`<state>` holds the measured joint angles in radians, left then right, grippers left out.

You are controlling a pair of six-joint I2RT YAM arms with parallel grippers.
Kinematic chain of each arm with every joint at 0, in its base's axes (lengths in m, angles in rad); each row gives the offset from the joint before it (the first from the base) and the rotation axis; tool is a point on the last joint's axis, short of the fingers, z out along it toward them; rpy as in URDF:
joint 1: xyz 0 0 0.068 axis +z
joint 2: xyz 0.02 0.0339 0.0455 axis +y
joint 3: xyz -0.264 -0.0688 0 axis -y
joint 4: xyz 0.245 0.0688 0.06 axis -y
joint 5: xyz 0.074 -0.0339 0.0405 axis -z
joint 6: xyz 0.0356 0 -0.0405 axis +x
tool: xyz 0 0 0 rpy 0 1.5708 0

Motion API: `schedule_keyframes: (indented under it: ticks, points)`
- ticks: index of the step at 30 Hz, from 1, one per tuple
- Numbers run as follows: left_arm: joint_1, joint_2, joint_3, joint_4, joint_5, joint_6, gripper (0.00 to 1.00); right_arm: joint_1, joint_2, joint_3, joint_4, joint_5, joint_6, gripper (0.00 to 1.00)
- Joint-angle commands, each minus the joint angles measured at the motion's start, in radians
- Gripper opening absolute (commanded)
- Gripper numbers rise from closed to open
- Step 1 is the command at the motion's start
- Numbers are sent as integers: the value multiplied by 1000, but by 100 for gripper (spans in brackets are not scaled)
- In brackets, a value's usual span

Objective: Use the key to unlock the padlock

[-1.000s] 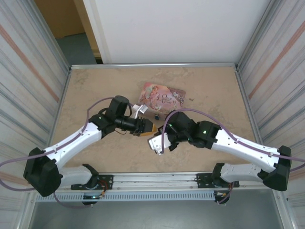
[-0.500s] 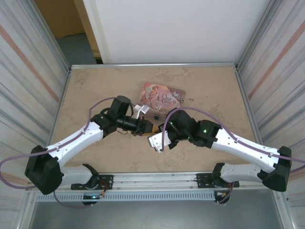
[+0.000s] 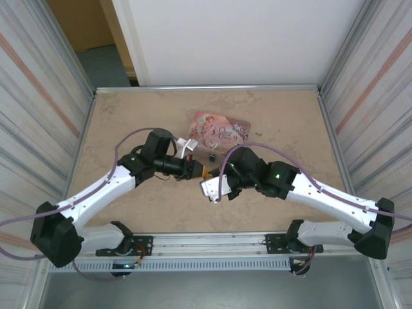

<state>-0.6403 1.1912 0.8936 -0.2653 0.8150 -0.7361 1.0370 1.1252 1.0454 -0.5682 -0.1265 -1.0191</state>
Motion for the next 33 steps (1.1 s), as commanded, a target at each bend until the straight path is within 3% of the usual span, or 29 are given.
schedule_keyframes:
  ticks: [1,7,12,18,29,33]
  points:
    - [20,-67,7,13,-103,81,0,-11,-40,9,18,14,110,40]
    - [34,-151,-25,120,-231,212,0,-90,-67,20,112,-35,471,48]
    - [36,-219,-71,270,-305,279,0,-273,-101,-26,299,-205,964,55]
    - [36,-252,-99,422,-318,283,0,-440,-104,-116,551,-412,1400,58]
    - [36,-253,-113,610,-328,229,0,-487,-69,-237,962,-570,1761,58]
    - [35,-245,-93,609,-321,223,0,-471,-22,-195,941,-644,1794,57]
